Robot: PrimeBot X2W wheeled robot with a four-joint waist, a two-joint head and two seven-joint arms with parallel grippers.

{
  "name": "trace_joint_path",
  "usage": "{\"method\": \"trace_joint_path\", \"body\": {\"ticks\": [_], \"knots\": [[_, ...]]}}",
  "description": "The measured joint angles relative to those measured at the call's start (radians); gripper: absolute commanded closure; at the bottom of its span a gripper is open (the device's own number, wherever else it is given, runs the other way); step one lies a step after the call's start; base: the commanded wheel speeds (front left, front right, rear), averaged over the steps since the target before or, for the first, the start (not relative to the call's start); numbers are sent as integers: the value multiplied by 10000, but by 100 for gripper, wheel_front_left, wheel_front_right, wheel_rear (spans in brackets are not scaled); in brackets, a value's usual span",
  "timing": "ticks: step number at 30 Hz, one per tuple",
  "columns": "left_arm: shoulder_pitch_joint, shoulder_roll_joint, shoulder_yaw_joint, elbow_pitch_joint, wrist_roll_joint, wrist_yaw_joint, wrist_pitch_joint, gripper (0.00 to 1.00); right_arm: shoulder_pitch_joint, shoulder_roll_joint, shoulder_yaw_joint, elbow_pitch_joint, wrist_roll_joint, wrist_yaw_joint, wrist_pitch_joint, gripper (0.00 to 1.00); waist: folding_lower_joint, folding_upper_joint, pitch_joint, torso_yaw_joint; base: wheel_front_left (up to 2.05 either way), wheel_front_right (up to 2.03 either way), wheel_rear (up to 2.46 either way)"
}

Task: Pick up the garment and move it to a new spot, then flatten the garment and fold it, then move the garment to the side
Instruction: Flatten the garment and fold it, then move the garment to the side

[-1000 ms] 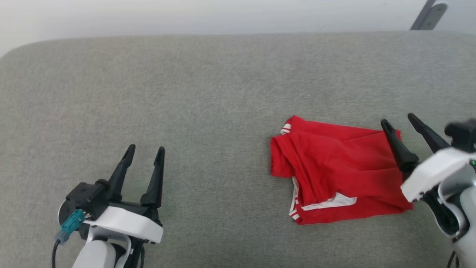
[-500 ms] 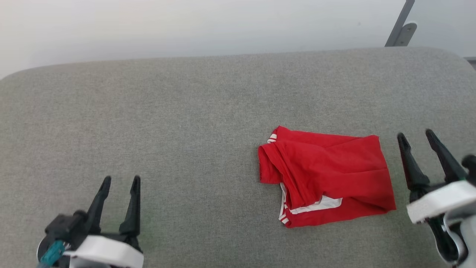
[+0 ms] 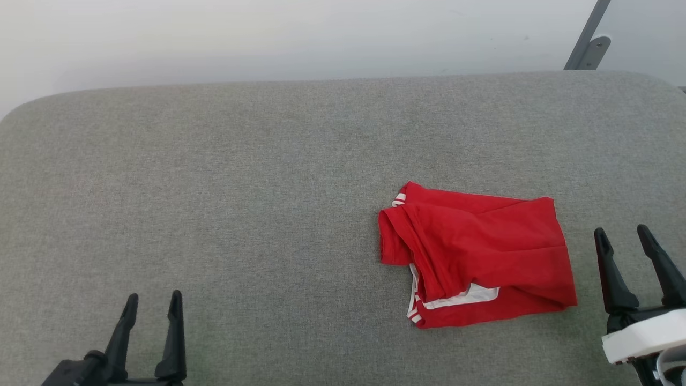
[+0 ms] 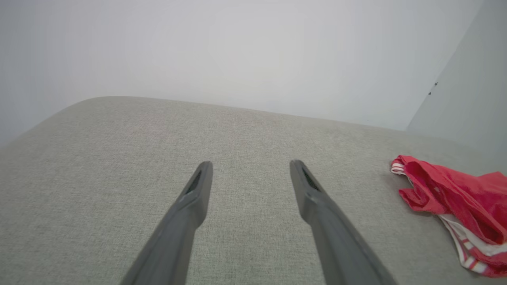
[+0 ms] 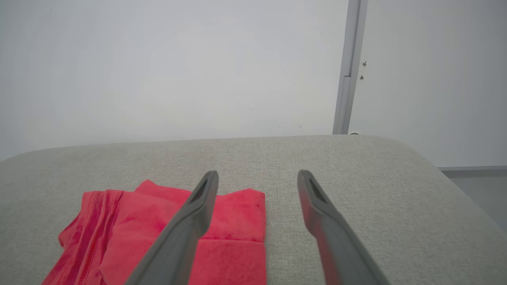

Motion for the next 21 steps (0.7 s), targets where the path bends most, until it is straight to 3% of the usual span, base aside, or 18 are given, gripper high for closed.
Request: {"method": "trace_joint_path", "body": {"ticks": [4, 14, 18, 21], "knots": [[85, -196, 10, -100, 211, 0, -2, 0, 205, 159, -221, -343, -104, 0, 199, 0, 0, 0, 1, -7, 0, 0, 0], [-157, -71, -205, -121, 217, 0, -2, 0, 288, 362, -403, -646, -199, 0, 688, 0, 0, 0, 55, -76, 0, 0, 0], [-425, -67, -389, -63, 234, 0, 0, 0, 48, 221, -433, -564, -274, 0, 1544, 0, 0, 0, 177, -56, 0, 0, 0], [-779, -25, -598, -25, 194, 0, -2, 0, -515, -148, -286, -397, -274, 0, 2878, 0, 0, 0, 396, -39, 0, 0, 0]]}}
